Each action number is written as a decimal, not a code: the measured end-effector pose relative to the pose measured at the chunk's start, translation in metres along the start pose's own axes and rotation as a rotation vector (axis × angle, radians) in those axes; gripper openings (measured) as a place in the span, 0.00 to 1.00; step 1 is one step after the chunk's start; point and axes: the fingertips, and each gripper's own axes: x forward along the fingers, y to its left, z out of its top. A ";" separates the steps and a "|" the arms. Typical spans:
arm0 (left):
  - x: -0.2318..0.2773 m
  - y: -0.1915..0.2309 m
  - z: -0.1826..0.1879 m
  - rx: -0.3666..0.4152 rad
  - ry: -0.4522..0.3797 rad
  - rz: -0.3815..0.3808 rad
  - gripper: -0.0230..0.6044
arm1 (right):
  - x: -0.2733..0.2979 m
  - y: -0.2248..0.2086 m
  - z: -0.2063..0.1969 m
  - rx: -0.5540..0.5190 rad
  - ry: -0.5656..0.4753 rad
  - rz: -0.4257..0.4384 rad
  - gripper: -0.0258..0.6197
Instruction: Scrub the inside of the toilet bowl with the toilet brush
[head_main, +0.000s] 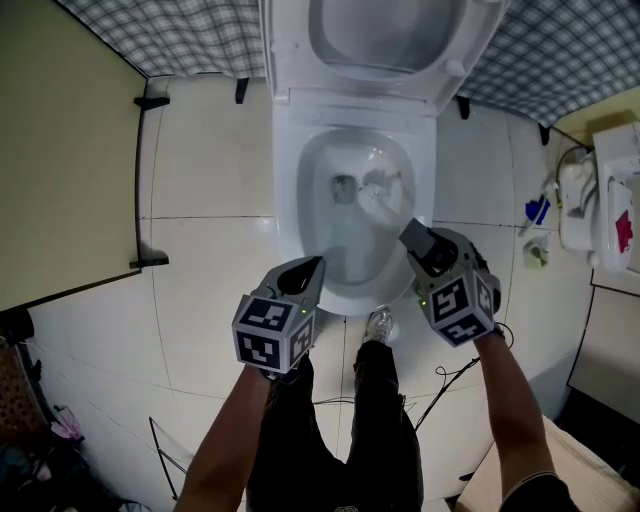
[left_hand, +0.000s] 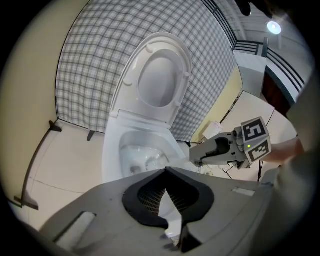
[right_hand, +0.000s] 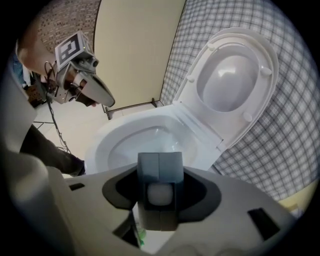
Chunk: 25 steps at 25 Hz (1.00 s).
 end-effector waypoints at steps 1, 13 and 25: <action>0.000 -0.001 0.000 0.000 0.000 -0.001 0.05 | -0.002 0.005 -0.004 -0.013 0.010 0.014 0.36; -0.001 -0.003 -0.001 0.001 0.004 -0.004 0.05 | -0.011 0.062 -0.015 -0.086 0.070 0.187 0.36; 0.004 -0.004 -0.003 0.000 0.015 -0.011 0.05 | 0.022 0.084 0.000 -0.074 0.096 0.193 0.36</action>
